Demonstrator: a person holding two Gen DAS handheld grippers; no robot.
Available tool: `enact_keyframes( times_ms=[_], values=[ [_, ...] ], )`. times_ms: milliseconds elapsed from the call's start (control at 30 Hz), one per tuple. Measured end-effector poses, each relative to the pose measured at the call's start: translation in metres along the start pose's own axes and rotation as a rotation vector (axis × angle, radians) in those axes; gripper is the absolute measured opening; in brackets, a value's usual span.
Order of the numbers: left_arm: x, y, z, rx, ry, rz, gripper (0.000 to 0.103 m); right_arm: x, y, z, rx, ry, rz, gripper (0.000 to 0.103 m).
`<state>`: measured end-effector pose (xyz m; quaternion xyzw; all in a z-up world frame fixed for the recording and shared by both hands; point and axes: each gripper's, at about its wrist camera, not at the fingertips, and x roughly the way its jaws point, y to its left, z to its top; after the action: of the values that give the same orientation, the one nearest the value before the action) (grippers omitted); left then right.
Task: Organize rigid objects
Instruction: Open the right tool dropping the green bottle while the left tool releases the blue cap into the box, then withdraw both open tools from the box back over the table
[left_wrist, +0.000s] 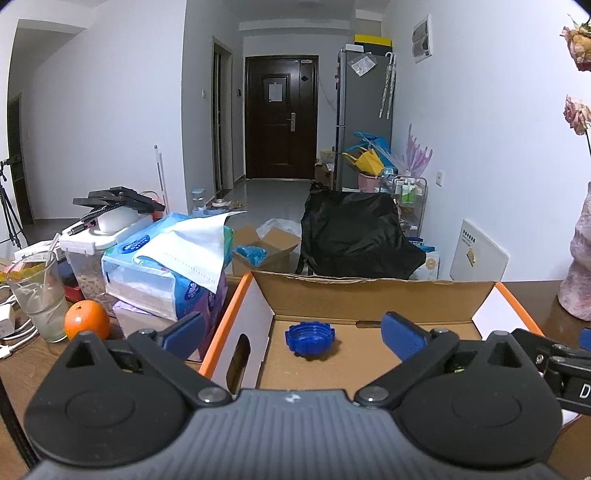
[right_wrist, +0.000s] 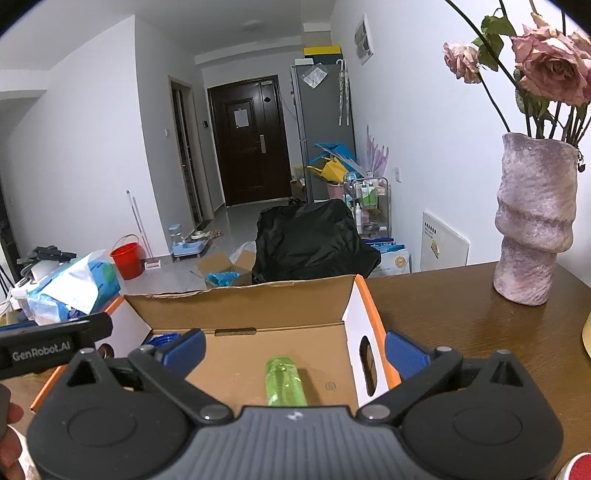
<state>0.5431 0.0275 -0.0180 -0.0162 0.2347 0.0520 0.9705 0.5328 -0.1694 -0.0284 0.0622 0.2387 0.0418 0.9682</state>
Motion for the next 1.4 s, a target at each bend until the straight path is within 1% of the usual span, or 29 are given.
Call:
enact_keyframes(
  times_ms=[133, 333, 667, 967, 1200, 1400],
  values=[
    [-0.006, 0.002, -0.001, -0.007, 0.002, -0.008, 0.103, -0.009, 0.002, -0.001, -0.021, -0.009, 0.006, 0.103],
    [-0.023, 0.003, -0.004, -0.004, -0.021, -0.012, 0.103, -0.029, 0.002, -0.004, -0.042, -0.027, 0.012, 0.103],
    [-0.062, 0.005, -0.016, 0.004, -0.039, -0.028, 0.103, -0.069, -0.008, -0.016, -0.058, -0.048, 0.019, 0.103],
    [-0.098, 0.005, -0.034, 0.015, -0.047, -0.036, 0.103, -0.104, -0.023, -0.03, -0.061, -0.053, 0.012, 0.103],
    [-0.118, 0.008, -0.049, 0.005, -0.039, -0.035, 0.103, -0.126, -0.031, -0.041, -0.067, -0.055, 0.008, 0.103],
    [-0.135, 0.004, -0.065, 0.022, -0.029, -0.032, 0.103, -0.145, -0.037, -0.05, -0.079, -0.059, 0.006, 0.103]
  ],
)
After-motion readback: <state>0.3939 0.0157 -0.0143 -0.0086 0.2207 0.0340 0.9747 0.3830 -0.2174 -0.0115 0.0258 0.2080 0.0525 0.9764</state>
